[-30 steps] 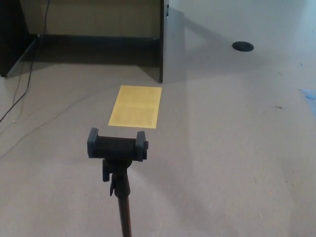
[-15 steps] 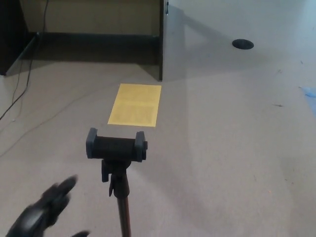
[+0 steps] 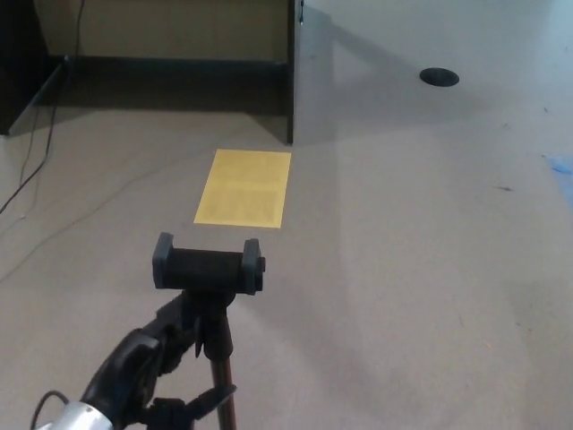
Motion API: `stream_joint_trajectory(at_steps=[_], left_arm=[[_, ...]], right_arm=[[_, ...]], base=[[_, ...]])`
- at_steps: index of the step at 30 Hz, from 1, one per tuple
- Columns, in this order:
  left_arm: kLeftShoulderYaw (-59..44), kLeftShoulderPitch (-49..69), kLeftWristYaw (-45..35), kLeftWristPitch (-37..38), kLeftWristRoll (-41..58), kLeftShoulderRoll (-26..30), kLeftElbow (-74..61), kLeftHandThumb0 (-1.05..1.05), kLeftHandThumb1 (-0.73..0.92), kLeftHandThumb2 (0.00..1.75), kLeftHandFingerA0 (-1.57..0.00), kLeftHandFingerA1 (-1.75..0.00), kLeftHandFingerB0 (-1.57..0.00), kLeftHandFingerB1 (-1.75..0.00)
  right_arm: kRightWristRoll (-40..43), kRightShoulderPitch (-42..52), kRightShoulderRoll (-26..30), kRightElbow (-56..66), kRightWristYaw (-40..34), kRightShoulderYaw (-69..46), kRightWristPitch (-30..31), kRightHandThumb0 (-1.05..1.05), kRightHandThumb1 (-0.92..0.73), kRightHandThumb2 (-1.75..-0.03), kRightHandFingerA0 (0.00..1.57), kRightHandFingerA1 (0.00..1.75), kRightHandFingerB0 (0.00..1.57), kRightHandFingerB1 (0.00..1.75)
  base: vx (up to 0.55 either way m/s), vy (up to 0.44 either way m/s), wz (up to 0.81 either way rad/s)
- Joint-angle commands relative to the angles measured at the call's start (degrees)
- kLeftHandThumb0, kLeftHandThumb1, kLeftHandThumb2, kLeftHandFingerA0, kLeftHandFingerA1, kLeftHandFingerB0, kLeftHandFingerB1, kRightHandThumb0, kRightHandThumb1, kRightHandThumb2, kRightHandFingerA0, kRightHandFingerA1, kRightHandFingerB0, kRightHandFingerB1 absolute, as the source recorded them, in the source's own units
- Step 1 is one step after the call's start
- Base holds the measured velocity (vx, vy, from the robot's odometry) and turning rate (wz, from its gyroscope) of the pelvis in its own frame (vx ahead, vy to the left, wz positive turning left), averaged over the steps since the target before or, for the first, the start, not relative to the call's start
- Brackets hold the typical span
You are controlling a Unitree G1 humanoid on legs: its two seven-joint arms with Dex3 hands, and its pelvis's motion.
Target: There is a tripod standing in front of the robot and the robot extends its left arm to grab it. It lifts the tripod and passes it to a person.
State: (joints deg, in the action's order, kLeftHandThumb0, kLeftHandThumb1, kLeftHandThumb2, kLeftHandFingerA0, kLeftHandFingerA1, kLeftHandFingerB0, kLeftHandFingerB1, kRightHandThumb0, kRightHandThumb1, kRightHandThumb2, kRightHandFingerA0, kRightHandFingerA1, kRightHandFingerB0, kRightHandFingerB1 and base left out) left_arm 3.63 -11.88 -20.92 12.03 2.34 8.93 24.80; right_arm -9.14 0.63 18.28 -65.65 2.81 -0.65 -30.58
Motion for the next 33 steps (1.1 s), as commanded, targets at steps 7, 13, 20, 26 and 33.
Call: stream_joint_trajectory(at_steps=[7, 13, 20, 26, 33], left_arm=[[2.57, -0.05, 0.9, -5.59, -1.52, -0.89, -3.22, -0.62, 0.37, 0.79, 0.0, -0.21, -0.04, -0.18], [3.59, -1.68, 1.62, -5.77, -1.85, -2.9, -2.35, -0.6, 0.36, 0.78, 0.0, -0.25, -0.02, -0.19], [4.09, -4.94, 2.98, -6.08, -2.72, -4.81, 0.88, -0.61, 0.37, 0.8, -0.02, -0.28, -0.04, -0.21], [4.98, -6.51, 4.76, -6.46, -4.09, -5.91, 2.48, -0.69, 0.45, 0.54, -0.1, -0.3, -0.04, -0.24], [3.57, -8.25, 7.09, -6.74, -3.23, -8.35, 6.13, -0.59, 0.38, 0.68, -0.15, -0.43, -0.06, -0.26]], right_arm=[[0.14, 0.14, 0.86, -0.35, 0.3, 0.2, -1.48, -0.7, -0.8, -0.64, 0.46, 0.36, 0.39, 0.34], [0.2, -0.24, 0.66, -0.49, 0.28, 0.24, -1.13, -0.71, -0.8, -0.65, 0.46, 0.36, 0.39, 0.33], [0.38, -0.94, 0.28, -0.42, 0.6, 0.24, -0.67, -0.73, -0.79, -0.65, 0.47, 0.36, 0.39, 0.33], [-0.32, -1.02, 0.34, -0.64, -0.05, 0.79, -1.32, -0.73, -0.8, -0.64, 0.47, 0.37, 0.4, 0.34], [-0.1, -1.44, 0.2, -0.76, 0.07, 0.99, -0.62, -0.73, -0.8, -0.65, 0.47, 0.36, 0.41, 0.34]], base=[[0.0, 0.0, 0.0], [0.0, 0.0, 0.0], [0.0, 0.0, 0.0], [0.0, 0.0, 0.0], [0.0, 0.0, 0.0]])
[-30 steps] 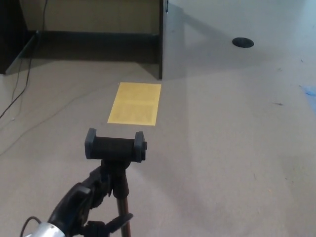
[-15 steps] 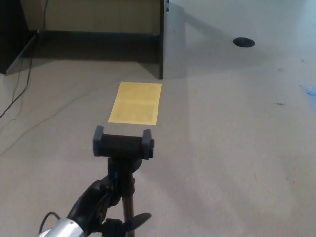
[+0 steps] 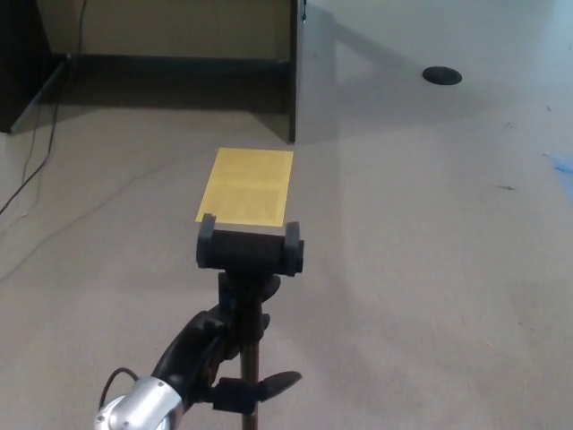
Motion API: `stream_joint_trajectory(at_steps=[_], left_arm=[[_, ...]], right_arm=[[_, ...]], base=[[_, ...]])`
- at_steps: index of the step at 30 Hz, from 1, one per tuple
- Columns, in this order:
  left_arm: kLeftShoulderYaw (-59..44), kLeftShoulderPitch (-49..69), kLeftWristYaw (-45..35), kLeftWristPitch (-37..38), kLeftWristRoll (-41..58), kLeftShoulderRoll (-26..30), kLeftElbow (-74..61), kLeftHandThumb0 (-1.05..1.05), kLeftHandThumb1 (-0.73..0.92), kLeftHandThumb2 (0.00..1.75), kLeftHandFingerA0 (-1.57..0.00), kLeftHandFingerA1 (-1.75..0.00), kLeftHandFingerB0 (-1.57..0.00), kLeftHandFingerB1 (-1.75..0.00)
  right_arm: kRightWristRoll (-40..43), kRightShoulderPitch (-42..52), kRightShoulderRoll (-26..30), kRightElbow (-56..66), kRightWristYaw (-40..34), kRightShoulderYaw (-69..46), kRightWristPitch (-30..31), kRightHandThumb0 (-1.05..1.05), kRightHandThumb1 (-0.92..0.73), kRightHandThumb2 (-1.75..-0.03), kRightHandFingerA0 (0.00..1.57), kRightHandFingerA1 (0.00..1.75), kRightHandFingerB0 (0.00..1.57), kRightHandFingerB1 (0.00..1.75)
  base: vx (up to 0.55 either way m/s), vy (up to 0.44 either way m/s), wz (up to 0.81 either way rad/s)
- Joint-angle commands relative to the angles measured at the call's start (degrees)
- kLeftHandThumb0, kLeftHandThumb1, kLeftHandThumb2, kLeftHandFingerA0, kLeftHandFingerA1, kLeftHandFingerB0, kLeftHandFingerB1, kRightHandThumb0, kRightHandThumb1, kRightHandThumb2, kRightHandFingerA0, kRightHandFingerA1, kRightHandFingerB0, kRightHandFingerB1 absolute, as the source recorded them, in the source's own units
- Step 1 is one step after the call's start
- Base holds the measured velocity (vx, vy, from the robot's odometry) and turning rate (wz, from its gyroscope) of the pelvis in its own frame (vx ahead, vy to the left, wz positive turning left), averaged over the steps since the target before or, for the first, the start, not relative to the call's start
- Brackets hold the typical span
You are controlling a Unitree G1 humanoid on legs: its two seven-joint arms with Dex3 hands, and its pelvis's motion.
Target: There is a tripod standing in front of the robot and the robot extends its left arm to grab it. It lifts the tripod and passes it to a person.
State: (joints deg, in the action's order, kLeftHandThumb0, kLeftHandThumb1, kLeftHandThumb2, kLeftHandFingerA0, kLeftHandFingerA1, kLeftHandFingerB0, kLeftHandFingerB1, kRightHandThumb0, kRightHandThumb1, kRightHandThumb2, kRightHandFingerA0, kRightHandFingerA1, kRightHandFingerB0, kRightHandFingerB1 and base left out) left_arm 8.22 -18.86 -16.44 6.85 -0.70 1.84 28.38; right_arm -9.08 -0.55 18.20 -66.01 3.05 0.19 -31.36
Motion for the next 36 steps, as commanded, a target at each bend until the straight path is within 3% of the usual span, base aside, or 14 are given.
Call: stream_joint_trajectory(at_steps=[1, 5, 6, 11, 12, 13, 14, 16, 17, 18, 20, 22, 29, 36], left_arm=[[-1.23, -1.48, 3.01, -1.26, -0.32, -1.51, 3.18, -0.31, 0.22, 0.82, -0.03, -0.49, 0.0, -0.48], [-1.9, -2.51, 6.15, -1.96, -1.41, -2.89, 5.42, -0.29, 0.25, 0.83, -0.03, -0.48, 0.0, -0.48], [-1.94, -3.0, 6.99, -1.55, -1.72, -3.27, 6.56, -0.53, 0.38, 0.64, -0.22, -0.44, -0.09, -0.31], [-1.42, -4.58, 11.24, -0.04, -4.01, -4.66, 9.11, -0.43, 0.43, 0.64, -0.33, -0.46, -0.15, -0.34], [-1.19, -4.73, 13.01, 0.25, -4.78, -5.29, 9.48, -0.18, 0.47, 0.91, -0.5, -0.63, -0.14, -0.48], [-1.12, -4.77, 13.52, 0.54, -4.94, -5.65, 9.71, -0.19, 0.76, 0.62, -0.66, -0.5, -0.34, -0.33], [-1.16, -4.73, 13.19, 0.81, -4.73, -5.8, 9.79, -0.19, 0.76, 0.62, -0.66, -0.5, -0.34, -0.33], [-0.99, -4.62, 12.89, 1.05, -4.55, -6.33, 9.34, -0.12, 0.9, 0.66, -0.99, -0.66, -0.6, -0.45], [-0.42, -4.37, 13.25, 2.15, -5.37, -6.22, 9.1, -0.09, 0.92, 0.67, -1.06, -0.88, -0.73, -0.56], [-0.17, -4.26, 13.45, 2.62, -5.72, -6.17, 9.02, -0.09, 0.92, 0.67, -1.06, -0.88, -0.73, -0.56], [0.19, -3.93, 15.17, 4.77, -6.26, -6.8, 9.16, -0.06, 0.9, 0.68, -0.84, -1.46, -0.78, -0.96], [0.56, -3.6, 15.46, 5.49, -6.29, -7.26, 8.6, -0.02, 0.87, 0.81, -0.73, -1.63, -0.65, -1.31], [1.5, -2.02, 13.81, 3.86, -5.63, -7.3, 3.53, -0.05, 0.91, 0.69, -0.68, -1.64, -0.58, -1.36], [1.23, -1.21, 13.84, 3.2, -5.38, -7.16, 0.8, -0.01, 0.9, 0.76, -0.84, -1.59, -0.68, -1.28]], right_arm=[[-0.24, -0.49, 0.21, -0.76, -0.3, 0.22, 0.02, -0.75, -0.8, -0.65, 0.48, 0.37, 0.41, 0.34], [-0.21, -0.6, 0.16, -0.87, -0.16, 0.46, -0.23, -0.74, -0.8, -0.65, 0.47, 0.36, 0.41, 0.33], [-0.43, -0.63, 0.19, -0.92, -0.57, 0.63, -0.38, -0.74, -0.8, -0.65, 0.49, 0.36, 0.41, 0.34], [0.41, -0.94, 0.05, -0.59, 0.2, 0.24, -0.86, -0.73, -0.8, -0.65, 0.47, 0.36, 0.43, 0.34], [0.91, -0.92, -0.11, -0.54, 0.61, -0.09, -0.85, -0.72, -0.79, -0.65, 0.48, 0.37, 0.43, 0.34], [1.25, -0.88, -0.21, -0.54, 0.92, -0.34, -0.88, -0.72, -0.79, -0.64, 0.48, 0.37, 0.43, 0.34], [1.43, -0.84, -0.28, -0.56, 1.13, -0.51, -0.95, -0.72, -0.79, -0.64, 0.48, 0.37, 0.43, 0.34], [1.33, -0.84, -0.18, -0.36, 1.26, -0.57, -0.8, -0.73, -0.79, -0.65, 0.47, 0.37, 0.42, 0.34], [0.74, -0.87, 0.01, -0.34, 0.68, -0.26, -0.9, -0.73, -0.8, -0.65, 0.48, 0.37, 0.41, 0.34], [0.48, -0.87, 0.08, -0.33, 0.43, -0.14, -0.95, -0.73, -0.8, -0.65, 0.48, 0.37, 0.41, 0.34], [0.42, -0.84, 0.12, -0.03, 0.37, -0.1, -0.77, -0.75, -0.8, -0.65, 0.49, 0.37, 0.41, 0.34], [0.85, -0.72, 0.04, 0.36, 0.92, -0.34, -0.68, -0.74, -0.8, -0.65, 0.49, 0.37, 0.42, 0.34], [0.86, -0.78, 0.19, -0.08, 0.96, -0.49, -0.44, -0.74, -0.8, -0.65, 0.48, 0.37, 0.41, 0.34], [-0.15, -0.63, 0.51, -0.06, -0.06, 0.18, -0.61, -0.74, -0.81, -0.65, 0.49, 0.37, 0.42, 0.34]], base=[[0.0, 0.0, 0.0], [0.0, 0.0, 0.0], [0.0, 0.0, 0.0], [0.0, 0.0, 0.0], [0.0, 0.0, 0.0], [0.0, 0.0, 0.0], [0.0, 0.0, 0.0], [0.0, 0.0, 0.0], [0.0, 0.0, 0.0], [0.0, 0.0, 0.0], [0.0, 0.0, 0.0], [0.0, 0.0, 0.0], [0.0, 0.0, 0.0], [0.0, 0.0, 0.0]])
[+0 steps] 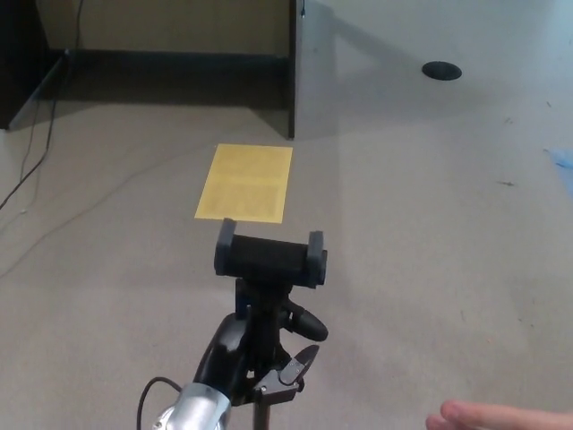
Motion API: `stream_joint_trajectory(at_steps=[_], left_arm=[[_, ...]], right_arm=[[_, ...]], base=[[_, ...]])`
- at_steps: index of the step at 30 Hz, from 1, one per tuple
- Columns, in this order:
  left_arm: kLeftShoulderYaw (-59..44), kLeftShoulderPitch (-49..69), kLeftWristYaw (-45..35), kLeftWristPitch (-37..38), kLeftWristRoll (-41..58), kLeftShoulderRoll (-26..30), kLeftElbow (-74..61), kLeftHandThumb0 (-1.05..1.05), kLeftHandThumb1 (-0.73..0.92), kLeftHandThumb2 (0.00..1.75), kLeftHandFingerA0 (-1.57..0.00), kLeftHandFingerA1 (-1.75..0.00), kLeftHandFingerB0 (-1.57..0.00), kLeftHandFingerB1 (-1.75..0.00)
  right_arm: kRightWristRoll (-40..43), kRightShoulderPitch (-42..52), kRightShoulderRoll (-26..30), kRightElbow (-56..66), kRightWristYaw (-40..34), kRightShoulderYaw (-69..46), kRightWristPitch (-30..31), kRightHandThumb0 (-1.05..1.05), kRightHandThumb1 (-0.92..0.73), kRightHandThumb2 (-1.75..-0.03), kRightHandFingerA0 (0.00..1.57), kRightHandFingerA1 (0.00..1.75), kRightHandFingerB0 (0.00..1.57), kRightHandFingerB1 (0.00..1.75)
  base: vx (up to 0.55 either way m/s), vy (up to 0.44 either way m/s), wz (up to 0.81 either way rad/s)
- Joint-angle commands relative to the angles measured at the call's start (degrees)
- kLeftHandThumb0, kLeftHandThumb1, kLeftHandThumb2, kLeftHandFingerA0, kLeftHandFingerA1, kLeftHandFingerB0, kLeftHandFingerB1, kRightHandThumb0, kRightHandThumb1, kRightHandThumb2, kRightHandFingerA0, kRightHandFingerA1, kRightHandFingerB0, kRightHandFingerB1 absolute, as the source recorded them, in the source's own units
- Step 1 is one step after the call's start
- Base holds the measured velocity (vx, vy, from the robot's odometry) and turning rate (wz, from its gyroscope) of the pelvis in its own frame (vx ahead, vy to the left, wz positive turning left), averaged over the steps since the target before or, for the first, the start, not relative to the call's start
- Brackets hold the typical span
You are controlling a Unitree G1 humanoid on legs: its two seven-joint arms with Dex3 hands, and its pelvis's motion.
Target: There is a tripod standing in front of the robot and the robot extends its left arm to grab it. It lifts the tripod and passes it to a person.
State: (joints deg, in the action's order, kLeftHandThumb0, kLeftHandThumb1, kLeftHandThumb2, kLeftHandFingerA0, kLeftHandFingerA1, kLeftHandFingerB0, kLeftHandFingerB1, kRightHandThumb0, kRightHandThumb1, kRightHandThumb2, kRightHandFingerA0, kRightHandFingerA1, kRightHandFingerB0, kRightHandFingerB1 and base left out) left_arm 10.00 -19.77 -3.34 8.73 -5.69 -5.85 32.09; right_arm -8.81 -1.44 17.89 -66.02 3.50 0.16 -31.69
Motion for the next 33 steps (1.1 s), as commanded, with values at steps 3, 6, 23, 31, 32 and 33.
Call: stream_joint_trajectory(at_steps=[3, 6, 23, 31, 32, 33], left_arm=[[-1.38, -0.7, 0.83, 2.21, 0.19, 0.51, -3.31, -0.02, 0.86, 0.79, -0.89, -1.58, -0.73, -1.26], [-2.73, -1.74, 0.67, 2.06, 1.05, 0.69, -7.17, 0.01, 0.77, 0.94, -0.93, -1.62, -0.77, -1.33], [-6.2, -18.26, -2.42, -8.59, 5.91, -1.47, -15.32, -0.01, 0.84, 0.74, -0.89, -1.61, -0.75, -1.28], [-4.25, -28.47, -2.89, -12.94, 6.74, -5.77, -15.96, -0.14, 0.76, 0.79, -0.98, -1.51, -0.81, -1.21], [-3.96, -28.82, -2.69, -13.45, 6.29, -5.98, -16.28, -0.14, 0.76, 0.79, -0.98, -1.51, -0.81, -1.21], [-2.39, -30.0, -2.28, -13.85, 4.1, -5.95, -16.94, -0.15, 0.78, 0.74, -0.98, -1.5, -0.78, -1.2]], right_arm=[[-0.47, 0.24, 0.85, -0.06, -0.54, 0.27, -0.33, -0.74, -0.81, -0.65, 0.49, 0.37, 0.42, 0.34], [-0.6, 0.11, 0.97, -0.22, -0.37, 0.44, 0.05, -0.76, -0.82, -0.66, 0.48, 0.36, 0.42, 0.33], [-0.92, -0.3, 1.37, -0.67, -1.23, 1.0, -0.21, -0.74, -0.7, -1.07, 0.48, 0.54, 0.32, 0.45], [-1.04, -0.51, 1.32, -0.45, -1.57, 1.24, 0.22, -0.77, -0.78, -0.68, 0.51, 0.38, 0.42, 0.35], [-1.1, -0.49, 1.34, -0.43, -1.64, 1.27, 0.12, -0.77, -0.78, -0.68, 0.51, 0.38, 0.42, 0.35], [-1.03, -0.57, 1.27, -0.63, -1.45, 1.25, 0.16, -0.76, -0.77, -0.68, 0.5, 0.38, 0.42, 0.35]], base=[[0.0, 0.0, 0.0], [0.0, 0.0, 0.0], [0.0, 0.0, 0.0], [0.0, 0.0, 0.0], [0.0, 0.0, 0.0], [0.0, 0.0, 0.0]])
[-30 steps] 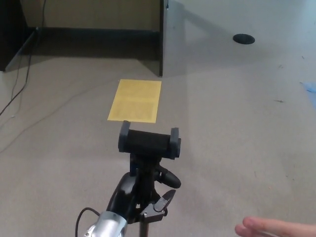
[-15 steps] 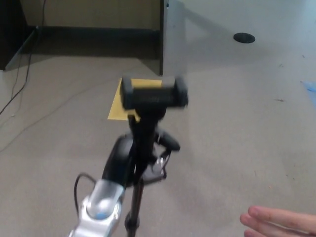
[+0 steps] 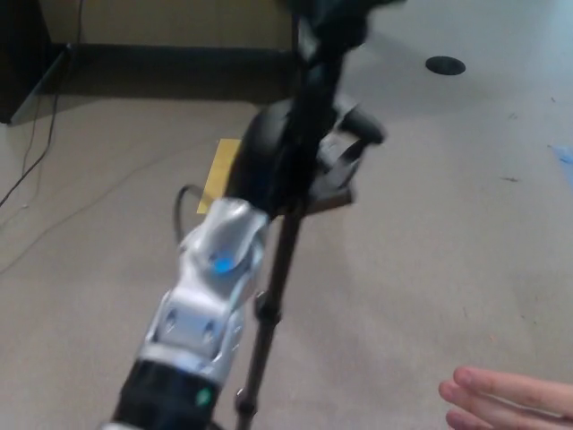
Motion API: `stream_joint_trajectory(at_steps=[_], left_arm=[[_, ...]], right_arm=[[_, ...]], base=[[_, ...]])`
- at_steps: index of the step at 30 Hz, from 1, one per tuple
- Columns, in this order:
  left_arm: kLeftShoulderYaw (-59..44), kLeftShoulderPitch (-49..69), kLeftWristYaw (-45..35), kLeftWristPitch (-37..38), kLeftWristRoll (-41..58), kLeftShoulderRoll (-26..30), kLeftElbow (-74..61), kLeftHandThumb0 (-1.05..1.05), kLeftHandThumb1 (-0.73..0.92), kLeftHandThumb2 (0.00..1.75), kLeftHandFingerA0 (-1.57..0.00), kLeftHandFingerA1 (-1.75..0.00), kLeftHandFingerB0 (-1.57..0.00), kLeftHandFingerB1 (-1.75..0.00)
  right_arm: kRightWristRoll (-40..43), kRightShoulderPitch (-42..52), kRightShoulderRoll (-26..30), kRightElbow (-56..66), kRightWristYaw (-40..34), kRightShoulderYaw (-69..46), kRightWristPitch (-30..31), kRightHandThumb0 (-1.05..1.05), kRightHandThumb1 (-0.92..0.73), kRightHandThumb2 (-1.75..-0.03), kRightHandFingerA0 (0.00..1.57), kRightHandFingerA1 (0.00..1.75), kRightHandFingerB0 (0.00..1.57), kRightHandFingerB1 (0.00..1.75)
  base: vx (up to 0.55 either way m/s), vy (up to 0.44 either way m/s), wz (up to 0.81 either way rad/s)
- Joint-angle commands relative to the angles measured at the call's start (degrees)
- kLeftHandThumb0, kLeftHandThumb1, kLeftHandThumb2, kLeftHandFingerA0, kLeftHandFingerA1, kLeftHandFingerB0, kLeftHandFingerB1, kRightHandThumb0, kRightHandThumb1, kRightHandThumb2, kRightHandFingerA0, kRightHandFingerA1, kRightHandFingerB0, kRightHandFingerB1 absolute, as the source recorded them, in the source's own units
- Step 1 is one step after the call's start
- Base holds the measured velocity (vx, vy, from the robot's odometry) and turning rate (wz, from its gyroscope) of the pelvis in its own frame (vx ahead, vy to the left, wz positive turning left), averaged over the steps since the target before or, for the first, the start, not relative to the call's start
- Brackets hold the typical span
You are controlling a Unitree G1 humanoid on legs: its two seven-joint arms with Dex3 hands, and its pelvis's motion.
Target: There is a tripod standing in front of the robot and the robot extends its left arm to grab it. It lifts the tripod and passes it to a person.
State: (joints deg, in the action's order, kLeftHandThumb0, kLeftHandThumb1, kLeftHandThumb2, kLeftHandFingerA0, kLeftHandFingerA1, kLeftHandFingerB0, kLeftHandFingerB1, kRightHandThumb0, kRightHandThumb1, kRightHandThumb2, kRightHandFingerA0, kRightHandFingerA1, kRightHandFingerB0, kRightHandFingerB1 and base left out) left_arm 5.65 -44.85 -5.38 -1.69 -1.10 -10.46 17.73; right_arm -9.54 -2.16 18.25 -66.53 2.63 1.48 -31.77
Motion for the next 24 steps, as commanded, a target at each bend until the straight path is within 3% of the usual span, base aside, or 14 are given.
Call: stream_joint_trajectory(at_steps=[1, 2, 4, 6, 9, 14, 15, 16, 17, 20, 21, 22, 23, 24], left_arm=[[1.96, -5.73, -0.29, -4.14, 0.15, -2.05, -2.59, -0.14, 0.76, 0.77, -0.96, -1.51, -0.8, -1.22], [2.47, -6.92, 0.01, -5.16, 0.09, -2.94, -2.89, -0.11, 0.68, 0.88, -1.01, -1.45, -0.87, -1.19], [3.64, -8.54, 0.69, -6.05, -0.5, -4.34, -3.36, -0.09, 0.68, 0.88, -1.01, -1.44, -0.86, -1.19], [5.45, -9.2, 1.21, -5.11, -1.44, -5.35, -3.34, -0.13, 0.73, 0.79, -0.95, -1.5, -0.79, -1.23], [6.98, -9.75, 0.75, -7.2, 0.7, -8.11, -4.27, -0.11, 0.76, 0.79, -0.91, -1.56, -0.74, -1.25], [11.22, -10.64, 3.3, -7.74, -1.0, -10.63, -4.66, -0.1, 0.72, 0.8, -0.98, -1.41, -0.84, -1.09], [12.09, -10.67, 3.45, -6.96, -1.27, -10.86, -4.49, -0.09, 0.73, 0.79, -0.97, -1.43, -0.8, -1.13], [12.95, -10.68, 3.32, -5.69, -1.42, -10.95, -4.17, -0.09, 0.73, 0.79, -0.97, -1.43, -0.8, -1.13], [13.69, -10.59, 3.82, -6.62, -1.28, -11.59, -4.66, -0.1, 0.74, 0.79, -0.99, -1.43, -0.8, -1.15], [16.41, -10.56, 4.59, -8.45, -1.41, -13.42, -5.51, -0.11, 0.75, 0.8, -0.94, -1.47, -0.76, -1.2], [17.11, -10.49, 4.87, -9.1, -1.35, -13.99, -5.83, -0.13, 0.76, 0.8, -0.93, -1.48, -0.76, -1.2], [17.78, -10.26, 5.03, -9.06, -1.25, -14.34, -6.03, -0.13, 0.77, 0.79, -0.89, -1.5, -0.75, -1.21], [18.36, -9.97, 5.12, -8.59, -1.1, -14.45, -6.13, -0.13, 0.77, 0.79, -0.89, -1.5, -0.75, -1.21], [21.19, -8.22, 5.41, -7.47, -2.0, -15.21, -6.12, -0.19, 0.74, 0.79, -0.92, -1.51, -0.78, -1.22]], right_arm=[[-0.35, 0.12, 0.92, -0.21, -0.64, -0.04, 0.38, -0.76, -0.77, -0.68, 0.5, 0.38, 0.41, 0.35], [-0.06, 0.19, 0.81, -0.15, -0.41, -0.23, 0.55, -0.77, -0.77, -0.67, 0.5, 0.38, 0.41, 0.34], [0.28, 0.3, 0.72, -0.14, -0.01, -0.47, 0.54, -0.75, -0.82, -0.65, 0.49, 0.37, 0.42, 0.34], [0.25, 0.39, 0.76, -0.28, 0.01, -0.44, 0.4, -0.75, -0.82, -0.65, 0.49, 0.37, 0.42, 0.34], [-0.17, 0.53, 0.87, -0.16, -0.45, -0.15, 0.28, -0.77, -0.77, -0.68, 0.5, 0.38, 0.42, 0.35], [-0.55, 0.33, 0.91, -0.1, -0.89, 0.13, 0.53, -0.78, -0.78, -0.67, 0.51, 0.38, 0.42, 0.34], [-0.48, 0.29, 0.88, -0.1, -0.87, 0.11, 0.68, -0.73, -0.68, -1.07, 0.47, 0.54, 0.24, 0.42], [-0.43, 0.25, 0.86, -0.06, -0.84, 0.09, 0.87, -0.73, -0.68, -1.07, 0.47, 0.54, 0.24, 0.42], [-0.26, 0.16, 0.82, -0.22, -0.63, -0.01, 0.91, -0.79, -0.76, -0.69, 0.5, 0.39, 0.4, 0.35], [-0.27, -0.05, 0.89, -0.63, -0.29, 0.06, 1.02, -0.78, -0.78, -0.67, 0.51, 0.39, 0.43, 0.34], [0.0, 0.0, 0.87, -0.52, 0.03, -0.11, 1.06, -0.79, -0.78, -0.68, 0.51, 0.39, 0.43, 0.35], [0.19, 0.01, 0.83, -0.41, 0.21, -0.22, 1.05, -0.76, -0.69, -1.06, 0.48, 0.54, 0.33, 0.45], [0.3, -0.01, 0.77, -0.33, 0.28, -0.29, 1.01, -0.76, -0.69, -1.06, 0.48, 0.54, 0.33, 0.45], [-0.82, 0.06, 1.08, -0.29, -1.0, 0.43, 1.38, -0.78, -0.78, -0.67, 0.52, 0.39, 0.42, 0.34]], base=[[0.0, 0.0, 0.0], [0.0, 0.0, 0.0], [0.0, 0.0, 0.0], [0.0, 0.0, 0.0], [0.0, 0.0, 0.0], [0.0, 0.0, 0.0], [0.0, 0.0, 0.0], [0.0, 0.0, 0.0], [0.0, 0.0, 0.0], [0.0, 0.0, 0.0], [0.0, 0.0, 0.0], [0.0, 0.0, 0.0], [0.0, 0.0, 0.0], [0.0, 0.0, 0.0]])
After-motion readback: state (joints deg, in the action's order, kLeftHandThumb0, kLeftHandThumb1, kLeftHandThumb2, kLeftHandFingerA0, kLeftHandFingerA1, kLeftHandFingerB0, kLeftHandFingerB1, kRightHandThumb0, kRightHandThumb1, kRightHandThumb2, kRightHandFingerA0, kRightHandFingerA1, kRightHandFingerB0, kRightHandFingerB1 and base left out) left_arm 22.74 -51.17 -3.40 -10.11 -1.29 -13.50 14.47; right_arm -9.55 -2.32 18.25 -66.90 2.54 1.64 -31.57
